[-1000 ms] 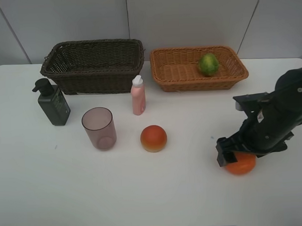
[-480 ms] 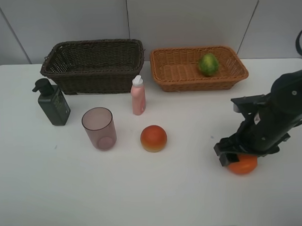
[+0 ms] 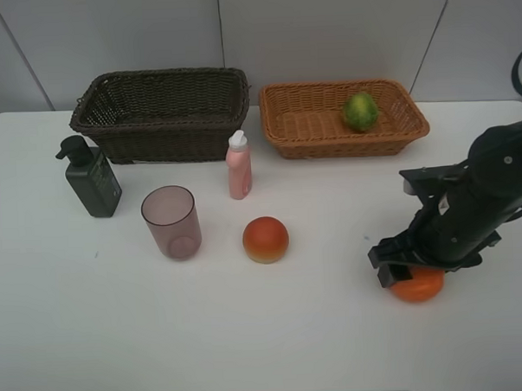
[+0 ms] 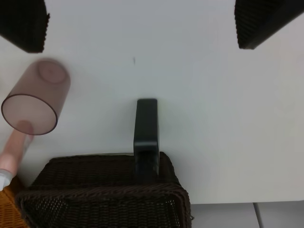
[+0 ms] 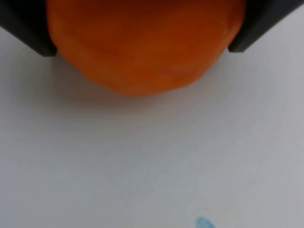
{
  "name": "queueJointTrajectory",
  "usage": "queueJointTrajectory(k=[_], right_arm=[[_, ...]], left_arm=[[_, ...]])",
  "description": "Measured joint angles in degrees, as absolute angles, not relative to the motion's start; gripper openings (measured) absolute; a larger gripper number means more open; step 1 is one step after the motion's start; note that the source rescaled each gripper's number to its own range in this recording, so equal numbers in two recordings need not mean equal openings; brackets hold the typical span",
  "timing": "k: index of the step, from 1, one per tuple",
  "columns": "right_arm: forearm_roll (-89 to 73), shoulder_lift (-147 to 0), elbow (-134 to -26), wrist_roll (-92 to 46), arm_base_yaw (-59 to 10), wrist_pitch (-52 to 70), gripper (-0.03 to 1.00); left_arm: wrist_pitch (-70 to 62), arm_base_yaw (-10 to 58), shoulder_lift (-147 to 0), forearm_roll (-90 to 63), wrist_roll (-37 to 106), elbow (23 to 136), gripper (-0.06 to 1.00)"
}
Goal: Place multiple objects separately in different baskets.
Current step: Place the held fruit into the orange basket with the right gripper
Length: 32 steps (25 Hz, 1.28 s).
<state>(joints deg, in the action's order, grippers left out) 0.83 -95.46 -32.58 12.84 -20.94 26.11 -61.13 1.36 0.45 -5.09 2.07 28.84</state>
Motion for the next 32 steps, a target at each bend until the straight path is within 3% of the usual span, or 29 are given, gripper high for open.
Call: queueJointTrajectory(k=[22, 32], right_arm=[[0.00, -95.46, -33.02, 12.84, -20.94, 27.00, 0.30], [0.00, -95.57, -47.43, 11.09, -20.94, 42.53, 0.30]], left_arm=[[-61.13, 1.36, 0.45, -5.09, 2.07, 28.84, 1.00], [-61.13, 1.36, 0.45, -5.09, 2.07, 28.84, 1.00]])
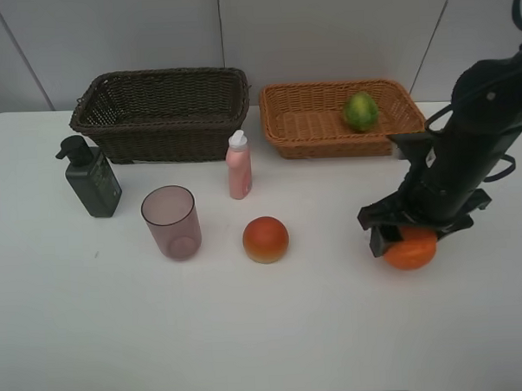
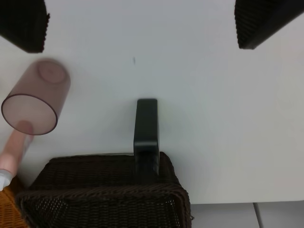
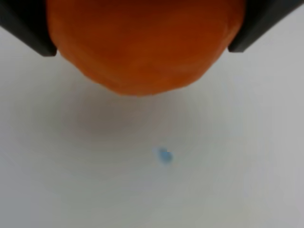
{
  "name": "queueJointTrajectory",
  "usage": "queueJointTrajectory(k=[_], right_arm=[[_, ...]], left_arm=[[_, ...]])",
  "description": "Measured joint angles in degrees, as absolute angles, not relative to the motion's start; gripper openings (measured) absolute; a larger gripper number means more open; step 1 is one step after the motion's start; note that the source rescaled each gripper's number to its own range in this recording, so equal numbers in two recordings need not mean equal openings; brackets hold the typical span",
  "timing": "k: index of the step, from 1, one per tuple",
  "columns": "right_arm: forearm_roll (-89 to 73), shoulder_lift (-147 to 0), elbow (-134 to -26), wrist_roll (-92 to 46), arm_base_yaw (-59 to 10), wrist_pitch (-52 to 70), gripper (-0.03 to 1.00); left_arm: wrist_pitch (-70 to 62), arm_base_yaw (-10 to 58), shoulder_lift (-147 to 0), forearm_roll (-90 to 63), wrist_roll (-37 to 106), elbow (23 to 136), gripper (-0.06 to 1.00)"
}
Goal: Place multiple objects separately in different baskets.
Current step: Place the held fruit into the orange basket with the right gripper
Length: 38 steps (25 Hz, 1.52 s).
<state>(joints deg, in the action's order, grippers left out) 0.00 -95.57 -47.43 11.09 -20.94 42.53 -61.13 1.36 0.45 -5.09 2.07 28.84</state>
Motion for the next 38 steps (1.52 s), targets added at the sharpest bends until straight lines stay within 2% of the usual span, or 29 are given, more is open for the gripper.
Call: queueJointTrajectory(k=[11, 22, 28, 38], right_arm=[[5.32, -105.69, -75.84, 9.74, -20.94, 55.02, 0.30], [5.45, -119.62, -101.39, 8.30, -20.94, 57.38, 0.30], [5.45, -123.62, -108.22, 8.30, -20.94, 54.68, 0.30], [7.64, -130.21, -108.59, 8.30, -20.94, 44.30, 0.30]], left_arm=[[-61.13, 1.36, 0.45, -5.09, 2.07, 28.84, 1.00], [-61.13, 1.36, 0.45, -5.09, 2.07, 28.84, 1.00], [-61.13, 1.36, 0.45, -5.09, 2.07, 28.84, 1.00], [-61.13, 1.36, 0.45, -5.09, 2.07, 28.84, 1.00]])
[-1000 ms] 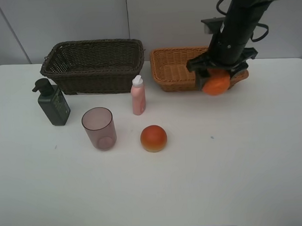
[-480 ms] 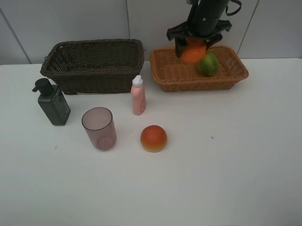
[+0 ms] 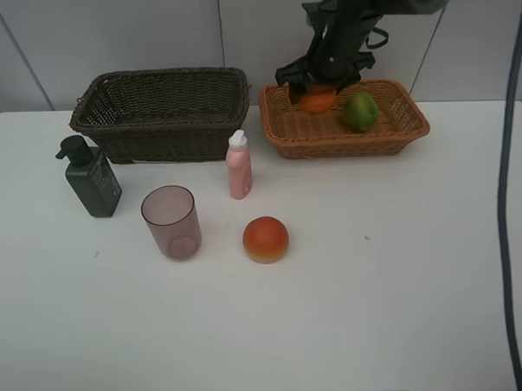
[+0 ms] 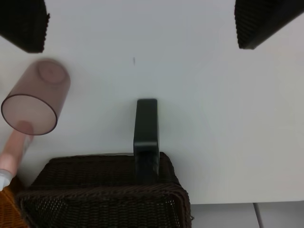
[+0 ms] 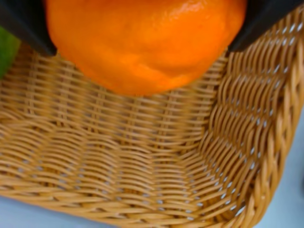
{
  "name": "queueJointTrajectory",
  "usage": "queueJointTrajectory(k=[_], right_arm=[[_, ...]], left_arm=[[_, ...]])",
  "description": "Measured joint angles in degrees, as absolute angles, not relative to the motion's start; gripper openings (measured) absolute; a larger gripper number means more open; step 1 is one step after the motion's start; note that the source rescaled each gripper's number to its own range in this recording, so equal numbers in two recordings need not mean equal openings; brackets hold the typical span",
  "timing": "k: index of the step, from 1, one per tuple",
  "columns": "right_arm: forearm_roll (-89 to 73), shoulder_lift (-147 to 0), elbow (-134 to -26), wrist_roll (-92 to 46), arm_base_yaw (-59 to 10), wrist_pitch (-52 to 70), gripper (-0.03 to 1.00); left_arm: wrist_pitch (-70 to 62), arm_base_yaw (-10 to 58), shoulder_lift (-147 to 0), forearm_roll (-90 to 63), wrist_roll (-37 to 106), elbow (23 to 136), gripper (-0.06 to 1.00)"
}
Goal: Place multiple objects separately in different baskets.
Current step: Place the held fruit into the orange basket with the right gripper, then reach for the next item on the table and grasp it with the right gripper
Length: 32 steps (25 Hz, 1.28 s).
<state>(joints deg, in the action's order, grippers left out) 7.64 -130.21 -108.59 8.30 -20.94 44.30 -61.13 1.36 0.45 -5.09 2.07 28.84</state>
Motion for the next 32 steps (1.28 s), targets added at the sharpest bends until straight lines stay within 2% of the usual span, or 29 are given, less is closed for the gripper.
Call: queueJointTrajectory(k=[14, 15, 17, 18, 20, 24, 32], right_arm=[[7.83, -133.46, -108.59, 8.30, -21.53, 42.52, 0.32], [7.83, -133.46, -108.59, 8.30, -21.55, 42.52, 0.41], [7.83, -133.46, -108.59, 8.30, -21.55, 42.40, 0.69], [7.83, -133.46, -108.59, 8.30, -21.55, 42.40, 0.79], [7.83, -133.46, -108.59, 8.30, -21.55, 42.69, 0.93], [7.83, -133.40, -108.59, 8.30, -21.60, 43.79, 1.00], [8.03, -128.08, -108.59, 7.96, -22.34, 50.53, 1.00]], left_arm=[[-61.13, 1.36, 0.45, -5.09, 2.07, 28.84, 1.00], [-61.13, 1.36, 0.45, -5.09, 2.07, 28.84, 1.00], [-61.13, 1.36, 0.45, -5.09, 2.07, 28.84, 1.00], [-61.13, 1.36, 0.45, -5.09, 2.07, 28.84, 1.00], [-61.13, 1.36, 0.45, -5.09, 2.07, 28.84, 1.00], [-61.13, 1.36, 0.45, -5.09, 2.07, 28.84, 1.00], [-61.13, 1.36, 0.45, -5.09, 2.07, 28.84, 1.00]])
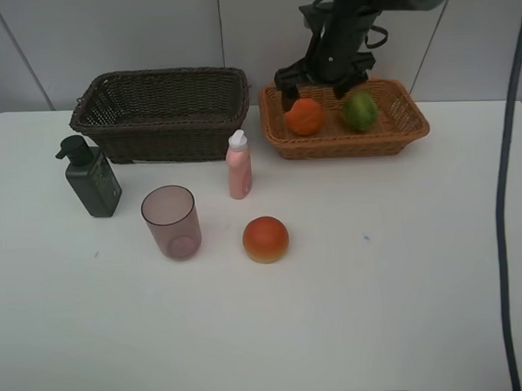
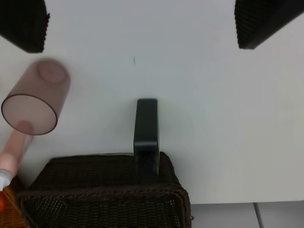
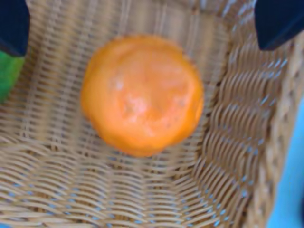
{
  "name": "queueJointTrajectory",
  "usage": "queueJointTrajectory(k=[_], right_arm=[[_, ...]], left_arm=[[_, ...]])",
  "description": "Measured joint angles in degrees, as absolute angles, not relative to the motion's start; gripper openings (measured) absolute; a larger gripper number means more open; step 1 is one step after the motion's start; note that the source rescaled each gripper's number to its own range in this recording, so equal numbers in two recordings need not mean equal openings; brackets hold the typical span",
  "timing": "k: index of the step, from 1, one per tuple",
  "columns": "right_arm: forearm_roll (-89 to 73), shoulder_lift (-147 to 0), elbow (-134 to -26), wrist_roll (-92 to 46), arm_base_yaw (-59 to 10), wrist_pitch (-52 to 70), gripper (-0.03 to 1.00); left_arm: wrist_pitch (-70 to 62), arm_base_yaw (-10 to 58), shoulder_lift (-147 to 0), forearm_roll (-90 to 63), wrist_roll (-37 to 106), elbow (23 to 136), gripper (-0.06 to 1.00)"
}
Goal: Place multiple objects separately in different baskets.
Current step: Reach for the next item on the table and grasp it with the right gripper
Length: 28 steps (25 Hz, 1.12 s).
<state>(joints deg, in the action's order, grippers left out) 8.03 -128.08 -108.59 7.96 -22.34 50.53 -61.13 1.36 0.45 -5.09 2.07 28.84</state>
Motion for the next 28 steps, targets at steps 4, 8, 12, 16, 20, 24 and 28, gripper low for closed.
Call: queueJointTrajectory(k=[4, 8, 12, 16, 20, 24, 28], right_arm=[[7.99, -125.03, -108.59, 3.54, -24.55, 56.11, 1.00], [7.86, -122.59, -108.59, -2.20, -27.54, 63.65, 1.00], [7.27, -120.62, -108.59, -5.83, -31.35, 69.15, 1.00], [5.06, -118.06, -104.68, -10.86, -35.78, 69.48, 1.00], [3.11, -114.59, -97.14, -15.12, -38.52, 68.82, 1.00], [2.99, -111.28, -88.54, -17.09, -40.53, 62.94, 1.00], [2.93, -110.28, -81.25, -17.98, -42.12, 56.45, 1.00]], left_arm=[[-61.13, 1.36, 0.45, -5.09, 2.07, 28.84, 1.00], [-61.13, 1.36, 0.45, -5.09, 2.07, 28.84, 1.00], [-61.13, 1.36, 0.45, -5.09, 2.07, 28.84, 1.00], [-61.13, 1.36, 0.45, -5.09, 2.07, 28.84, 1.00], [-61.13, 1.36, 0.45, -5.09, 2.07, 28.84, 1.00], [-61.13, 1.36, 0.45, -5.09, 2.07, 28.84, 1.00], [-61.13, 1.36, 0.45, -5.09, 2.07, 28.84, 1.00]])
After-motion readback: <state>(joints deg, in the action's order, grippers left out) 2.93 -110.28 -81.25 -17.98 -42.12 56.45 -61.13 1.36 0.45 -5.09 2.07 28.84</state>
